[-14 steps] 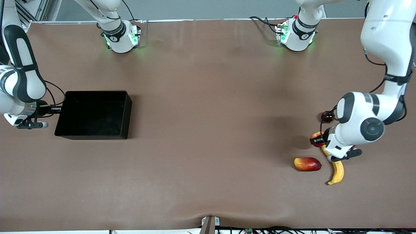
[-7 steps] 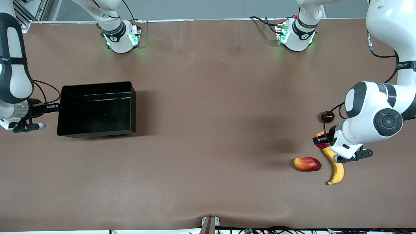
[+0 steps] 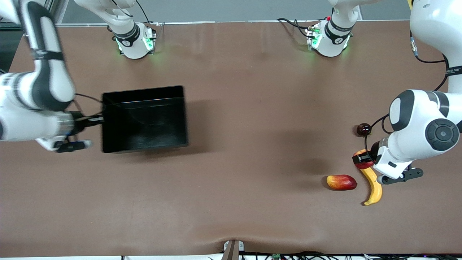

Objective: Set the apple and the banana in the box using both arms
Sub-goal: 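Push the black box toward the table middle with the right gripper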

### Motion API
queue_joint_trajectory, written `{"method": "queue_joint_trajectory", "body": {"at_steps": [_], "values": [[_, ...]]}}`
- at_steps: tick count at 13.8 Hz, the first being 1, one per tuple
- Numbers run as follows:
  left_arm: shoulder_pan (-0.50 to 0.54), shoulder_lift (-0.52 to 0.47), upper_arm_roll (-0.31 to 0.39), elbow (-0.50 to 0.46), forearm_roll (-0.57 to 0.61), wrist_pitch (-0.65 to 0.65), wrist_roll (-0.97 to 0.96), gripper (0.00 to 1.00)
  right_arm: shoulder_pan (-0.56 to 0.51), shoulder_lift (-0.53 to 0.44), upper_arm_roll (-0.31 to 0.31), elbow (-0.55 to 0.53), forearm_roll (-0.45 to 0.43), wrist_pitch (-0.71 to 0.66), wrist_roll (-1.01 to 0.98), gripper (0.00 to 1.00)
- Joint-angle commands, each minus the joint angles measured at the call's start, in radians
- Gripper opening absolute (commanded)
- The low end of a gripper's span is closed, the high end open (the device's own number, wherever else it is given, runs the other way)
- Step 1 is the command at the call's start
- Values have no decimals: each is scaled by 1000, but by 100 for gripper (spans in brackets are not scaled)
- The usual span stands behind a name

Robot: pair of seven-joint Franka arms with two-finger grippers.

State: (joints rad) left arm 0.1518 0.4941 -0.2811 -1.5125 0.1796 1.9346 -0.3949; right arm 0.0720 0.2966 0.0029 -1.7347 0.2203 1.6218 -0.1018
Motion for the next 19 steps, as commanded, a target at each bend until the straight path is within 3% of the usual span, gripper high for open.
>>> {"method": "queue_joint_trajectory", "body": {"at_steps": [1,3,5,10,15,16,17,18,19], "values": [[-1,4,-4,34,24,-22,5,0,151,-14,-12,26,47,12,161,0],[-3,4,-4,37,24,-22,4,0,253,-10,-12,26,59,76,264,0],[2,3,-6,41,15,-22,4,0,314,13,-14,27,152,137,347,0],[-11,-31,-10,69,11,-31,4,0,514,122,-14,35,197,392,580,0],[-9,-34,-87,60,14,-129,-53,0,607,262,-15,59,194,518,603,0],[-12,-32,-99,55,12,-132,-65,0,608,286,-15,88,194,521,602,6],[-27,-26,-127,45,8,-132,-88,0,594,305,-15,118,192,514,599,76],[-58,-20,-139,38,11,-131,-135,0,592,299,-18,127,182,504,593,100],[-110,-11,-141,38,9,-129,-191,0,588,286,-23,144,180,478,594,100]]}}
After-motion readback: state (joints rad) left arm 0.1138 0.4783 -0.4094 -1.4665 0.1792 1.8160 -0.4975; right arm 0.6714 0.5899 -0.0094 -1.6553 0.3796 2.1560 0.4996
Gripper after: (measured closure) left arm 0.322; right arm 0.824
